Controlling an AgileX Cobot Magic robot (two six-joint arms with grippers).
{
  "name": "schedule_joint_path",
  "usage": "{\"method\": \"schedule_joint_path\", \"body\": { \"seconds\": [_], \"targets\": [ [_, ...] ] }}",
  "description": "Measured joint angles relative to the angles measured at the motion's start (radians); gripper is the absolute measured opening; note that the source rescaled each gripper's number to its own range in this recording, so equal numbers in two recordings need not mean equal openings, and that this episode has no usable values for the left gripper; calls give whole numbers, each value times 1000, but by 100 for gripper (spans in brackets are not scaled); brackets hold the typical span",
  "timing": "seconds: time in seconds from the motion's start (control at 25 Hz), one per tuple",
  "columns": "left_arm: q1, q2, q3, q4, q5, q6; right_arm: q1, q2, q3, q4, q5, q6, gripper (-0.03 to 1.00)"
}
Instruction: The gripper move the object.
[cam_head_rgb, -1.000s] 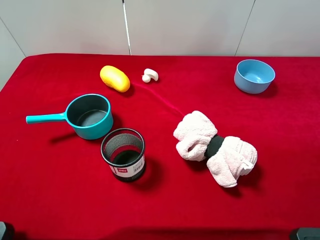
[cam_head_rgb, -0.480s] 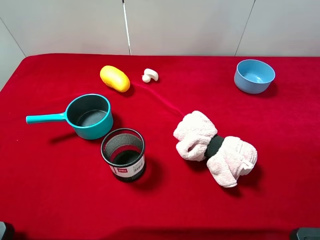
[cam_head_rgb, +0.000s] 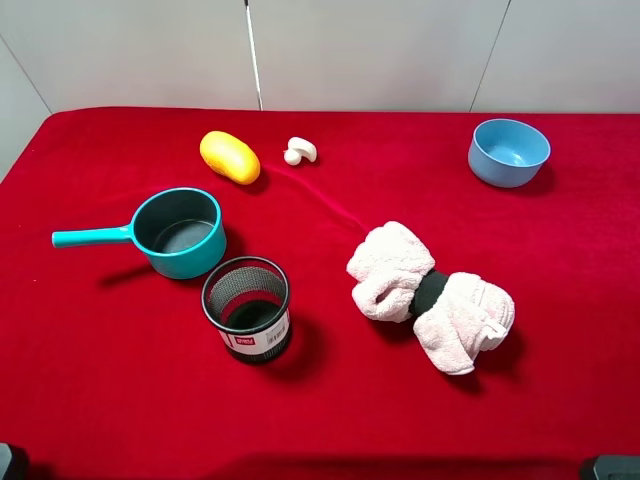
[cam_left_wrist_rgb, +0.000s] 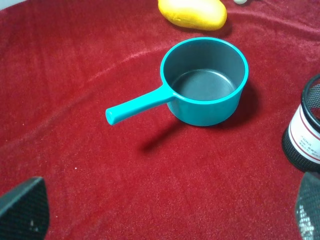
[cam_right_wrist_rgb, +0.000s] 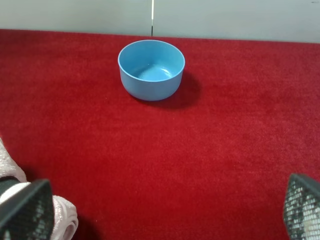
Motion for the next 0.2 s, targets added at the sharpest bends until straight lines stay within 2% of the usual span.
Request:
{"method": "schedule_joint_path", "body": {
  "seconds": [0.2],
  "targets": [
    [0, 0, 0, 0, 0, 0, 0, 0, 0, 0, 0, 0, 100]
  ]
}}
